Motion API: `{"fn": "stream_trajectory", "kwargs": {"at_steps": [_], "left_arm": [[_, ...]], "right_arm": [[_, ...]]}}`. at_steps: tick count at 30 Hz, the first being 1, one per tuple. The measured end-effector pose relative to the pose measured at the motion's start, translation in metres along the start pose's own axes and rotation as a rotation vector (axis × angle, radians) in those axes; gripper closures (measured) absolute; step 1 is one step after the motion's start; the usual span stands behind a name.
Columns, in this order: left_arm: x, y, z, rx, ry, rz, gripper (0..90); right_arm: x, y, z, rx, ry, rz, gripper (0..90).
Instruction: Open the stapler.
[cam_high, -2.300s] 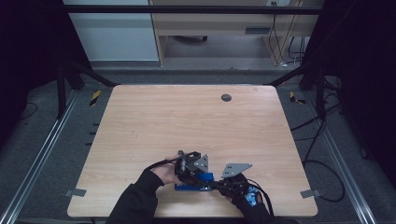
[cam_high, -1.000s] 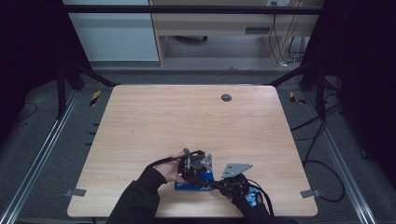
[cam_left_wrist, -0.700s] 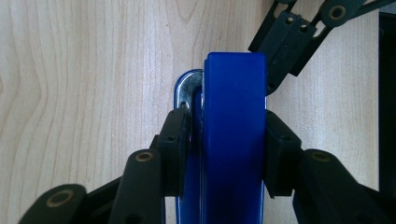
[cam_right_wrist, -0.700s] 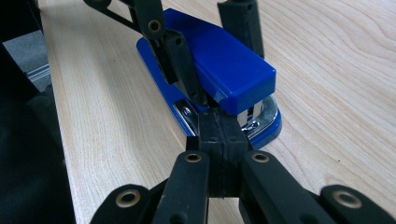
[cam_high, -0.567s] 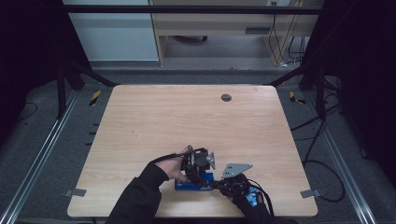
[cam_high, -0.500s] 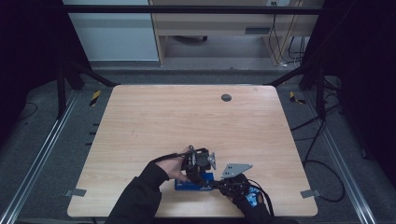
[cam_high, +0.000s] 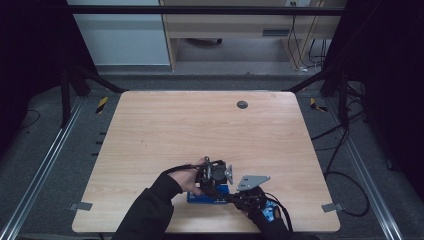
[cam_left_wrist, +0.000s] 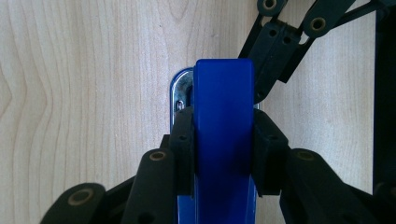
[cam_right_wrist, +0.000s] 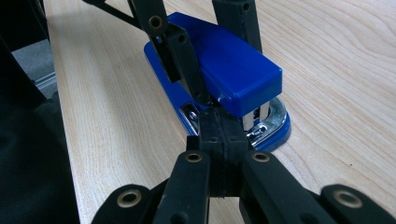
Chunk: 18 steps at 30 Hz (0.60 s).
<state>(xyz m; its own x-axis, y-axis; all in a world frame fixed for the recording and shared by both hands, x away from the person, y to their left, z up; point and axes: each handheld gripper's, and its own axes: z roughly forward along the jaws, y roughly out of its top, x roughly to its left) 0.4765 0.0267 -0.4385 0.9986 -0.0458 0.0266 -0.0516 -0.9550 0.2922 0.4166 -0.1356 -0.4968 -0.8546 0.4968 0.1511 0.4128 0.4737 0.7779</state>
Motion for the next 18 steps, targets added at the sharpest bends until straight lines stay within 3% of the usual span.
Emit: {"fn": "stream_trajectory", "kwargs": {"at_steps": [5, 6, 8, 9, 11, 13, 18], "left_arm": [[-0.001, -0.005, -0.001, -0.047, 0.002, -0.013, 66.0], [-0.002, -0.007, -0.003, -0.073, -0.004, -0.032, 66.0], [0.002, -0.017, -0.026, -0.198, -0.02, -0.055, 65.9], [0.003, -0.021, -0.034, -0.237, -0.016, -0.066, 65.9], [-0.002, -0.02, -0.032, -0.187, 0.006, -0.038, 65.8], [-0.003, -0.019, -0.018, -0.133, 0.016, -0.031, 65.7], [0.0, -0.026, -0.007, -0.212, 0.002, -0.06, 65.5]], "right_arm": [[0.001, 0.0, 0.0, 0.0, -0.006, -0.013, 90.0], [0.001, 0.0, 0.0, 0.001, -0.006, -0.01, 90.0], [0.001, 0.0, -0.001, -0.002, -0.018, -0.004, 90.0], [0.001, 0.0, -0.001, -0.002, -0.018, -0.004, 90.0], [-0.003, 0.0, -0.001, -0.007, 0.0, 0.023, 90.0], [-0.001, 0.002, 0.001, 0.006, -0.002, 0.004, 90.0], [-0.002, 0.001, 0.001, -0.002, 0.001, 0.003, 90.0]]}}
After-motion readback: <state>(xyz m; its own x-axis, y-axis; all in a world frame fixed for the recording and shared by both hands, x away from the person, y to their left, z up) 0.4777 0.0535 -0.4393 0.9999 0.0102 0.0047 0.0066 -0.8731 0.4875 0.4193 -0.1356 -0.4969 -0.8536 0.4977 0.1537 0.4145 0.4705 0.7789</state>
